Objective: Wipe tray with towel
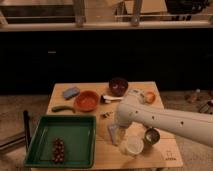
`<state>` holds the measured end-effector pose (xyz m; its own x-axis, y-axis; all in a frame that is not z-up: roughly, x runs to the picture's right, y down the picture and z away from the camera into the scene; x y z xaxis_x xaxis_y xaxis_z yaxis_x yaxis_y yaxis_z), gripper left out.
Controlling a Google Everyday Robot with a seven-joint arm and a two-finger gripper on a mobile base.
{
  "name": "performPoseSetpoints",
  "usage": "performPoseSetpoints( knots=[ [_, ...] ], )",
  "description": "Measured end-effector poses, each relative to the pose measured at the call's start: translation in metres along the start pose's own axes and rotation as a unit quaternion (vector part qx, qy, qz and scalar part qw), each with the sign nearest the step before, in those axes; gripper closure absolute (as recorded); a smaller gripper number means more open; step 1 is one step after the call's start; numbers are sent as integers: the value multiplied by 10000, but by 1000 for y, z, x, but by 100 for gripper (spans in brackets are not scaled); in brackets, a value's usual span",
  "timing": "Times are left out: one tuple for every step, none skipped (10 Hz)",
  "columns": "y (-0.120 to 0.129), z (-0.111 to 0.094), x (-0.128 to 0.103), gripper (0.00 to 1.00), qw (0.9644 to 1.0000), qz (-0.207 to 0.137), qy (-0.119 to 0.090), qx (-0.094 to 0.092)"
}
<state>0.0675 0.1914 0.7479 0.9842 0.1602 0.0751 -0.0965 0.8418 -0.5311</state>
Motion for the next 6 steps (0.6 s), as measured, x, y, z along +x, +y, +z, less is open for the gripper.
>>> performPoseSetpoints(
  knots=[
    [0,5,1,20,10000,-11,-15,6],
    [-1,11,1,20,10000,-50,-39,16],
    [-2,15,0,20,9999,-88,-62,30],
    [-3,22,-3,20,9999,-135,-98,24],
    [-5,30,-5,20,9997,-183,-139,6],
    [-6,36,-8,20,9996,-214,-192,-8]
  ],
)
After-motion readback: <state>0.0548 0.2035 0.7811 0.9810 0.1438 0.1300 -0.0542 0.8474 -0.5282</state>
